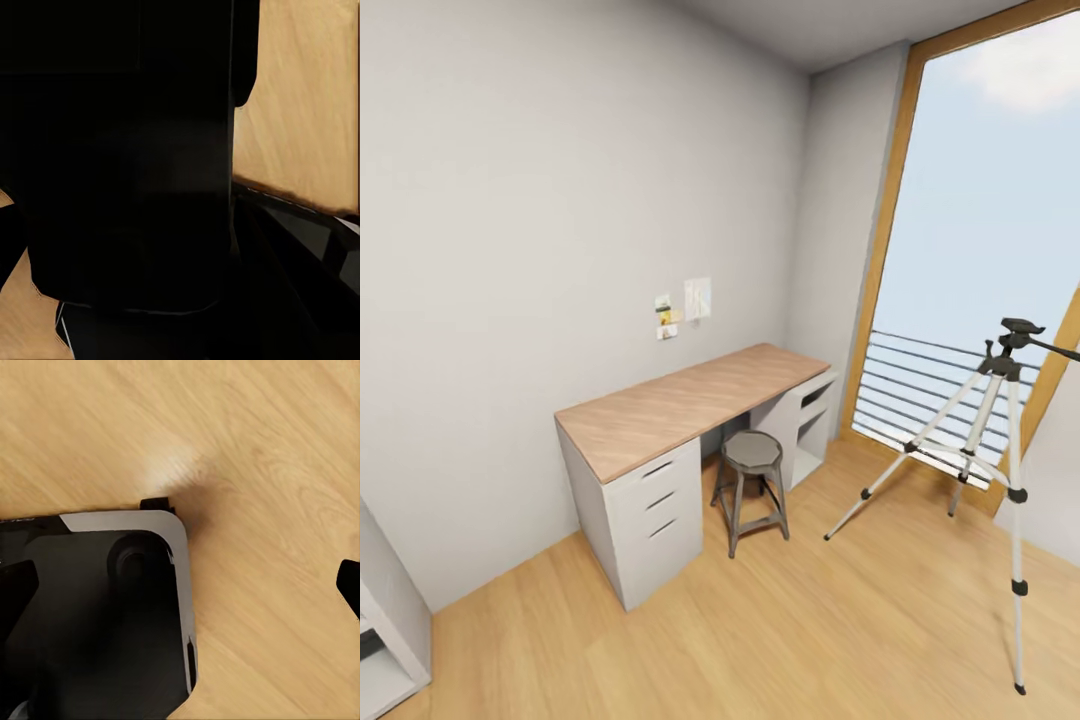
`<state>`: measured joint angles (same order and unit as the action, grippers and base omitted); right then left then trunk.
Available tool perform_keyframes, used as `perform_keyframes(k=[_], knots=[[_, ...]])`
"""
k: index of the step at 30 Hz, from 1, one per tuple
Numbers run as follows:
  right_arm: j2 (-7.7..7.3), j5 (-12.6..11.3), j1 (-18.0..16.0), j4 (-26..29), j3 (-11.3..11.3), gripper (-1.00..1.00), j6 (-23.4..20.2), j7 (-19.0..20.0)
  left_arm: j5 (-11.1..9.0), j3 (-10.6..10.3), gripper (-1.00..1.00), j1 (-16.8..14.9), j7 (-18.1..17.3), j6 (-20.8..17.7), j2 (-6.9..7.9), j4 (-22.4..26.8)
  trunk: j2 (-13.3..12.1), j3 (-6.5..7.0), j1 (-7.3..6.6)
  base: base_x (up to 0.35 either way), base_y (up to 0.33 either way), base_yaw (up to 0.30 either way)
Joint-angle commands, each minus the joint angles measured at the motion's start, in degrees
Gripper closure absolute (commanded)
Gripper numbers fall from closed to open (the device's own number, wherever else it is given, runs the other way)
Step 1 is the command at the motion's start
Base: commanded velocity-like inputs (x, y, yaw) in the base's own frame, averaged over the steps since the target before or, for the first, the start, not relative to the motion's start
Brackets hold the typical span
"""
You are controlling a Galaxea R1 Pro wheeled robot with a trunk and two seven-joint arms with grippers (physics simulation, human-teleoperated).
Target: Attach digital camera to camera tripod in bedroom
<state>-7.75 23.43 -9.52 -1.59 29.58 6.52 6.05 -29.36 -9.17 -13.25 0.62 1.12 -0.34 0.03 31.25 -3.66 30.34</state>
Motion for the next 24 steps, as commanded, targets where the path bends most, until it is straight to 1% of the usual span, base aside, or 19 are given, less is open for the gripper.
perform_keyframes(k=[1, 24], knots=[[-0.03, 0.41, -0.09, -0.17, 0.48, -1.0, 0.33, 0.1, -0.44, -0.5, 1.0, -0.04, 0.0, 0.12, -0.01, -0.03, 0.09, -0.11, 0.06, 0.323, 0.0, -0.002], [-0.03, 0.23, -0.07, -0.17, 0.65, -1.0, 0.52, 0.1, -0.44, -0.5, 1.0, -0.03, 0.17, 0.28, -0.01, -0.03, 0.09, -0.11, 0.06, 0.323, 0.0, 0.0]])
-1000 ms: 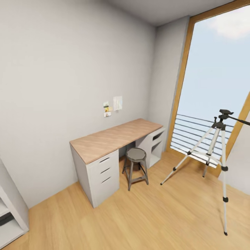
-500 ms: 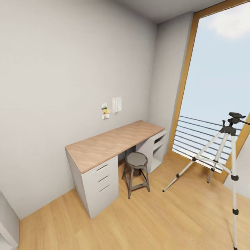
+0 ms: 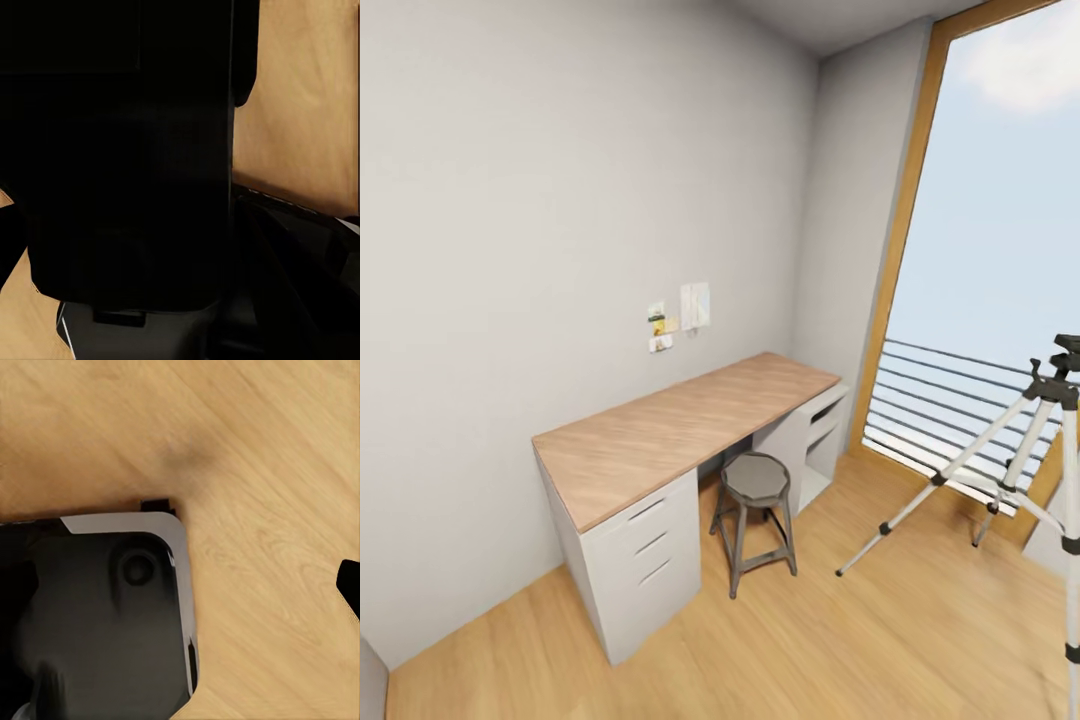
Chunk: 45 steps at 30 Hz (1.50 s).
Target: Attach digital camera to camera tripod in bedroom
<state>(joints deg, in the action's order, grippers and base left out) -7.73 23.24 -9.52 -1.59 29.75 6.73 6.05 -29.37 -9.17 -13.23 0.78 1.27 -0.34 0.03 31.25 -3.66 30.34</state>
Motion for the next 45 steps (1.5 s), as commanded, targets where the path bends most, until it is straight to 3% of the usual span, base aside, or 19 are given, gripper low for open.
perform_keyframes(k=[1, 9, 24, 27, 32, 45], knots=[[-0.03, 0.41, -0.07, -0.17, 0.49, -1.0, 0.37, 0.1, -0.43, -0.5, 1.0, -0.05, 0.02, 0.13, -0.02, -0.03, 0.09, -0.11, 0.05, 0.323, 0.0, 0.0], [0.07, 0.32, -0.1, -0.17, 0.56, -1.0, 0.35, 0.1, -0.43, -0.5, 1.0, -0.05, 0.02, 0.25, -0.02, -0.03, 0.09, 0.02, 0.05, 0.241, 0.0, -0.113], [0.0, 0.15, -0.08, -0.17, 0.75, -1.0, 0.39, 0.06, -0.43, -0.5, 1.0, -0.07, -0.61, 0.13, 0.22, 0.01, 0.09, 0.46, 0.05, 0.017, 0.0, -0.255], [0.0, 0.14, -0.07, -0.17, 0.79, -1.0, 0.39, 0.04, -0.43, -0.5, 1.0, -0.09, -1.51, 0.17, 0.23, 0.0, 0.09, 0.54, 0.05, 0.0, 0.0, -0.281], [0.0, 0.14, -0.08, -0.17, 0.83, -1.0, 0.39, -0.45, -0.58, -0.5, 1.0, -0.08, -5.96, 0.24, 0.93, -0.03, 0.09, 0.68, 0.05, 0.0, 0.0, -0.282], [0.0, 0.14, -0.08, -0.25, 0.77, -1.0, 0.39, -0.86, -0.77, -0.5, 1.0, -0.07, -6.91, 0.38, 1.13, -0.03, 0.09, 1.03, 0.05, 0.0, 0.0, -0.288]])
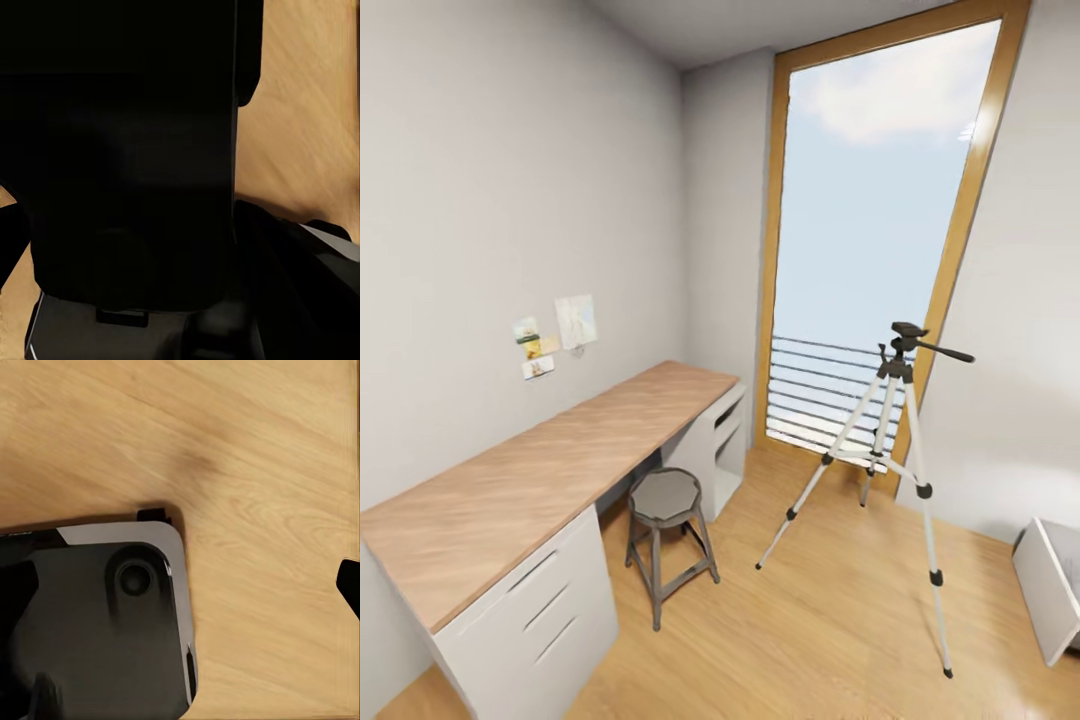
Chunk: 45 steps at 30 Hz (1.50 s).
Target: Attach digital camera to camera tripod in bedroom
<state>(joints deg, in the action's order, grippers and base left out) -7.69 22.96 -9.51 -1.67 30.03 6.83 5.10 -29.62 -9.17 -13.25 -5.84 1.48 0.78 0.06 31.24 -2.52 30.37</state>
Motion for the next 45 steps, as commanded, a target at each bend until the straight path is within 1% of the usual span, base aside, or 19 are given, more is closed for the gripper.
perform_keyframes(k=[1, 45], knots=[[-0.07, 0.42, -0.1, -0.18, 0.48, -1.0, 0.29, 0.09, -0.52, -0.5, 1.0, -0.05, -0.24, 0.17, 0.01, -0.06, 0.1, -0.09, 0.03, 0.0, 0.0, -0.289], [-0.04, 0.51, -0.07, -0.19, 0.38, -1.0, 0.21, 0.09, -0.48, -0.5, 1.0, -0.02, -0.05, 0.27, -0.15, -0.06, 0.1, 1.08, 0.03, 0.0, 0.0, -0.29]])
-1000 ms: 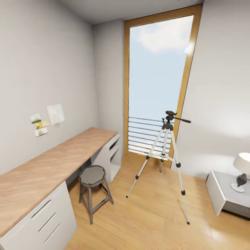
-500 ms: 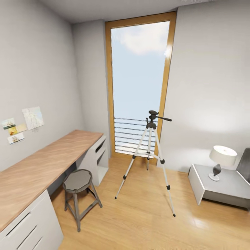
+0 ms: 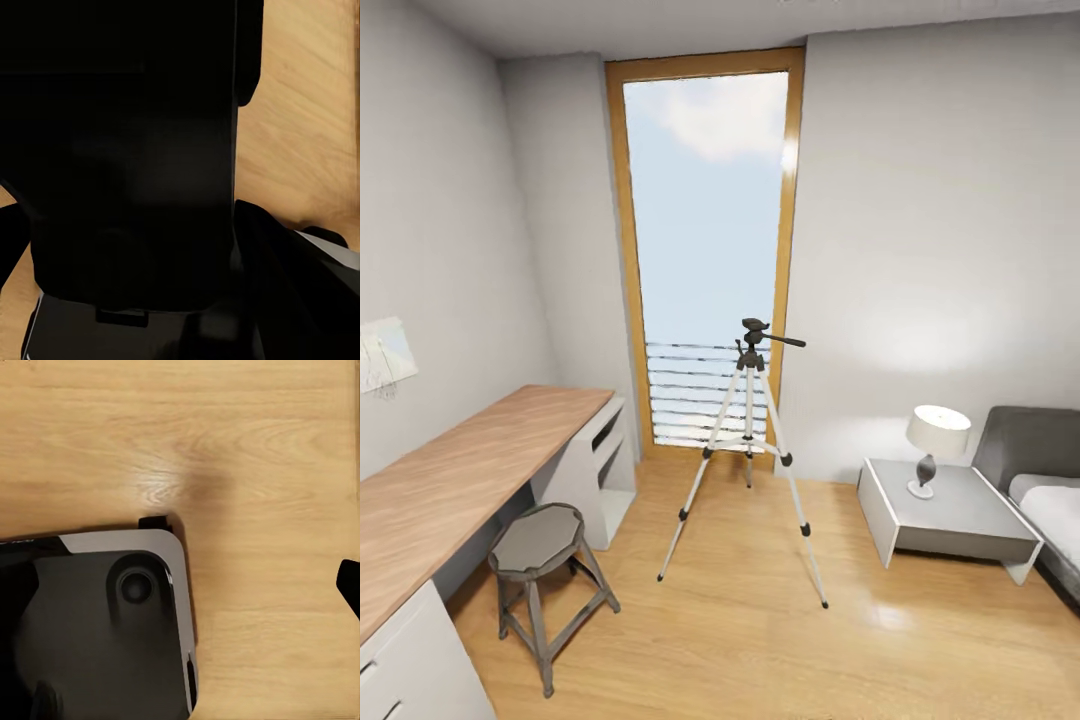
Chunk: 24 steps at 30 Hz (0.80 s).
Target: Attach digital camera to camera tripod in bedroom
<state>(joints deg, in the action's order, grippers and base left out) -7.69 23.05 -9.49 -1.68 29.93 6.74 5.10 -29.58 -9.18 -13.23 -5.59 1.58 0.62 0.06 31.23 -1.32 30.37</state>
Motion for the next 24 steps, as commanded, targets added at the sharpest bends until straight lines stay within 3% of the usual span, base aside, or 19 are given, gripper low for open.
perform_keyframes(k=[1, 8, 24], knots=[[-0.04, 0.42, -0.09, -0.18, 0.48, -1.0, 0.29, 0.09, -0.51, -0.49, 1.0, -0.06, -0.3, 0.16, -0.01, -0.06, 0.11, -0.09, 0.03, 0.018, 0.0, -0.289], [-0.09, 0.45, -0.09, -0.17, 0.47, -1.0, 0.24, 0.11, -0.4, -0.49, 1.0, -0.06, -0.45, -0.04, -0.08, -0.06, 0.11, 0.03, 0.03, 0.174, 0.0, -0.257], [-0.11, 2.05, -0.09, -0.17, 0.13, -1.0, -0.08, 0.34, -0.39, -0.52, 1.0, -0.06, -0.39, -0.13, -0.17, -0.06, 0.11, 0.05, 0.03, 0.317, 0.0, -0.022]])
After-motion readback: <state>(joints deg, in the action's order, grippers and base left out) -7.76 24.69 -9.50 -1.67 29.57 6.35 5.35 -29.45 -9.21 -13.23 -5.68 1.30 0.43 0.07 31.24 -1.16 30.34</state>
